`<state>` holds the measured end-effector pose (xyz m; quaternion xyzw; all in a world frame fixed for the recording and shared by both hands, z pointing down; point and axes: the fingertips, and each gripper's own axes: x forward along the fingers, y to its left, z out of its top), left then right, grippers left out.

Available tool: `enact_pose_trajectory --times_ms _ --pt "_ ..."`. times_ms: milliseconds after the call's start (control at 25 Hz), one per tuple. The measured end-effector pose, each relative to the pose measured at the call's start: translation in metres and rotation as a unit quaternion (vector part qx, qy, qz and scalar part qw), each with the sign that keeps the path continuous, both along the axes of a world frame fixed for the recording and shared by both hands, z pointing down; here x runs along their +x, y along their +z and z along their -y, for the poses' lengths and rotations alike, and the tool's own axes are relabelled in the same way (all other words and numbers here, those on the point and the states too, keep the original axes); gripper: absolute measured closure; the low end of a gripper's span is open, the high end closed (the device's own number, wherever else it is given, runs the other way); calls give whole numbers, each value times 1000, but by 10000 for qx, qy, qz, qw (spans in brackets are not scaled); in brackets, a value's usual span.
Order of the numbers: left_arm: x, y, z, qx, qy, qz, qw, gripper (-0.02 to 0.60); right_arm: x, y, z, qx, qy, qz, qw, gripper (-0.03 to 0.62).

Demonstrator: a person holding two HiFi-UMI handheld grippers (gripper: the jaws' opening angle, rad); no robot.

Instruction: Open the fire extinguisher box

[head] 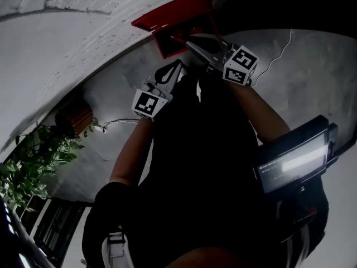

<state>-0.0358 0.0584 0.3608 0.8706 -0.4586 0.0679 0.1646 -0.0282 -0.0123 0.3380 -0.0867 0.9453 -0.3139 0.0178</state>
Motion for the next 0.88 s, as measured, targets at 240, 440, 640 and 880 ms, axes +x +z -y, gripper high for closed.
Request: enact_pose_trajectory --times_ms 240,440,640,880 --pt "1 -73 -7 384 -228 -329 9985 580 2 -77 -33 1207 -510 -300 9909 546" --pt "-2 -139 -18 695 -296 -464 9961 580 -3 -145 -63 1851 -878 -399 9780 546" --pt "-16 -153 -15 1005 -330 -272 9940 580 -9 -154 -69 2125 -1010 -345 9713 546" --pt "-24 -166 -16 1097 -429 -268 9927 580 -12 -161 -73 2301 -988 -320 9676 546"
